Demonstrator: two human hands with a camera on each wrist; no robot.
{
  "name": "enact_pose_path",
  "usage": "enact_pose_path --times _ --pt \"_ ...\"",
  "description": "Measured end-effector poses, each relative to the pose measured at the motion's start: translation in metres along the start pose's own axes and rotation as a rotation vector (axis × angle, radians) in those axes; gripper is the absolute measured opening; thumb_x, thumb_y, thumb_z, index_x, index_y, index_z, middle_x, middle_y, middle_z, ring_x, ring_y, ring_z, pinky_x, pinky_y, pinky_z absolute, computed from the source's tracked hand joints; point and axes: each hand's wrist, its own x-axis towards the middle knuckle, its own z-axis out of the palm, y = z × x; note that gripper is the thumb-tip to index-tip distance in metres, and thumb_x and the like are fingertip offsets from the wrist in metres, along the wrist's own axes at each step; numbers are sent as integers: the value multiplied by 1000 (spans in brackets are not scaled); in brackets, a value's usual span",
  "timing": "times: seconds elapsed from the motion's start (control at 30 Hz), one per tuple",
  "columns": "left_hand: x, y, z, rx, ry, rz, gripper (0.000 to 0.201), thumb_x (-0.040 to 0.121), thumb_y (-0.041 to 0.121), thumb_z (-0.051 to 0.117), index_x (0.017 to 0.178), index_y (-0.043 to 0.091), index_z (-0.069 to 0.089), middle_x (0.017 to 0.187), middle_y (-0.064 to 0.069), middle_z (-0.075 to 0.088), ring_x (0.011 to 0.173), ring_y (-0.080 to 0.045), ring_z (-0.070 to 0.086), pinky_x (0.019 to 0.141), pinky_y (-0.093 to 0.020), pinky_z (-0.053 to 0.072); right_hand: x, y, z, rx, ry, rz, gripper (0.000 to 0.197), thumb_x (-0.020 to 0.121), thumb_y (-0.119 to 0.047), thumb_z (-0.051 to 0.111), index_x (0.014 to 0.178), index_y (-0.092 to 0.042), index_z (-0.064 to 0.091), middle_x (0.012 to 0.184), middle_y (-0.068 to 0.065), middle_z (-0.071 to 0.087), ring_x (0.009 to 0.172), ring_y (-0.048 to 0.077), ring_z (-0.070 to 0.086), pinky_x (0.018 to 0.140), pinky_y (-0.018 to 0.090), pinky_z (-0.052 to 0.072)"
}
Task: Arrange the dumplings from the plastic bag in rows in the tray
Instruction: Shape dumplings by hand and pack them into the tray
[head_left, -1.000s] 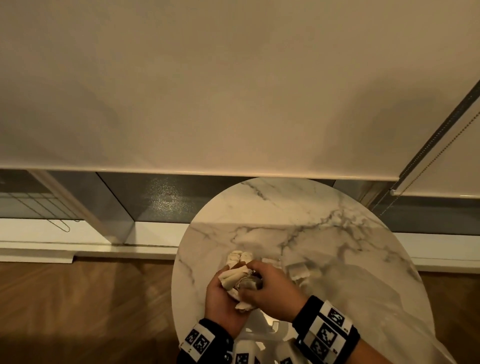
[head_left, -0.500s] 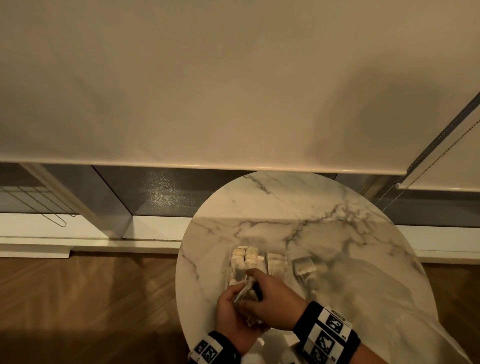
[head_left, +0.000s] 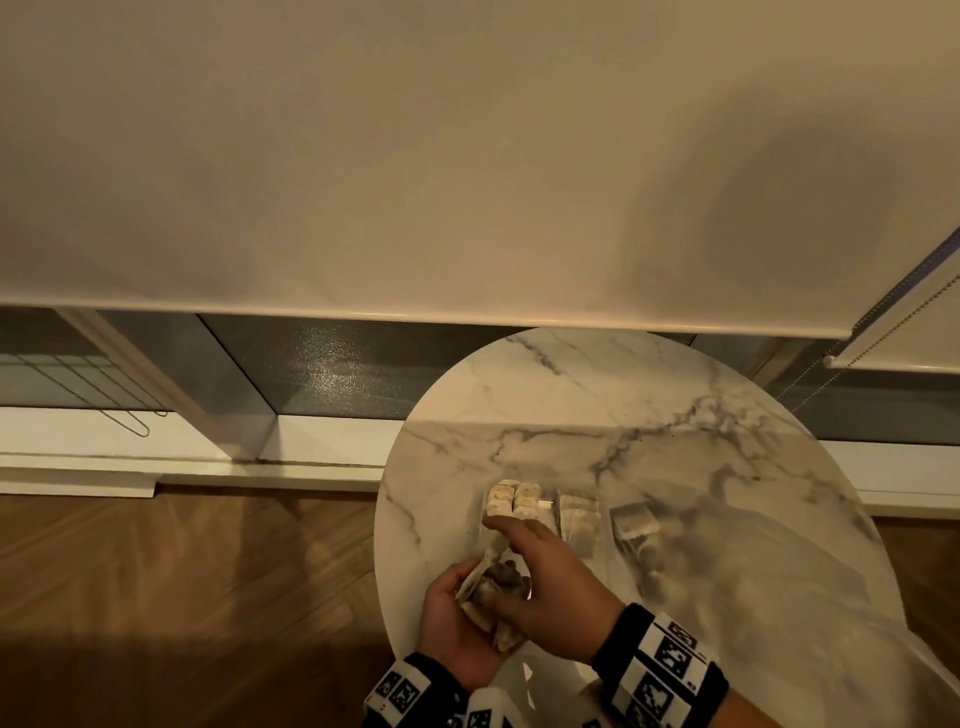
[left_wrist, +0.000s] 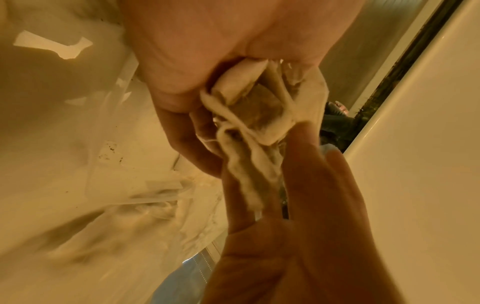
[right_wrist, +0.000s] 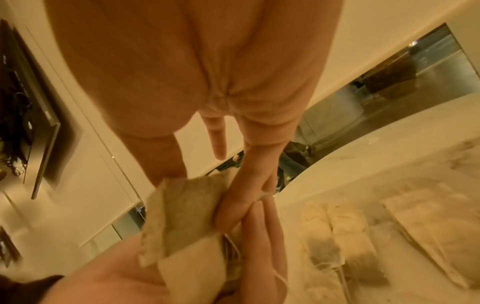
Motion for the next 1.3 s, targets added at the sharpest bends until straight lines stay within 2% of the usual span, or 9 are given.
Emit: enact_pose_path --times 0.1,0.27,0.4,0.5,0.63,0.73,0.83,1.07,1.3 --pt "3 7 -12 51 11 29 46 71 30 72 111 8 65 109 -16 58 94 -34 56 83 -41 44 4 -3 6 42 -29 -4 66 83 -42 63 142 -44 35 133 -10 48 122 8 49 104 24 43" --pt "-4 22 -19 -31 19 28 37 92 28 49 108 1 68 105 -22 62 95 -39 61 89 -47 47 8 -8 9 173 -95 -1 71 73 -43 66 138 -50 38 134 -13 48 124 3 48 98 29 51" --pt "-10 29 -20 -17 -31 0 44 95 27 43 112 -2 70 113 -26 67 95 -40 69 84 -46 56 11 -9 22 -104 -27 11 67 82 -30 69 140 -42 37 133 -8 46 119 12 51 96 26 48" --pt "-10 32 -22 -47 -16 -11 43 94 25 43 104 -4 73 109 -26 69 93 -40 71 85 -45 57 13 -17 30 -313 14 64 61 80 -46 65 134 -43 36 127 -9 48 114 16 51 85 34 51" --pt "-12 40 -31 -99 63 -24 36 88 26 51 98 0 73 90 -19 71 75 -34 71 66 -40 60 17 -17 29 -255 -97 186 62 74 -60 63 130 -42 43 117 -11 54 102 10 54 81 29 49" --pt "-10 48 -46 -151 143 -63 31 76 30 57 92 5 67 76 -11 65 60 -26 66 41 -27 50 23 -6 15 -129 -98 317 38 81 -44 66 117 -33 58 100 -12 61 83 4 59 72 22 51" --pt "-9 58 -57 -216 150 -59 32 75 31 57 93 7 65 77 -7 64 62 -26 68 39 -27 48 38 23 9 -60 78 456 19 88 -29 64 106 -23 65 92 -7 67 80 7 62 72 23 55" --pt "-12 64 -59 -236 149 -9 30 75 30 55 87 6 67 80 -6 64 64 -23 66 39 -27 48 82 71 26 116 163 673 40 83 -31 72 119 -18 63 107 5 67 92 21 66 77 41 61" --pt "-19 62 -62 -230 163 28 30 73 29 54 89 6 66 80 -7 64 60 -26 69 39 -26 49 101 73 38 2 118 652 14 80 -25 76 81 -14 68 89 7 70 85 23 68 77 39 60"
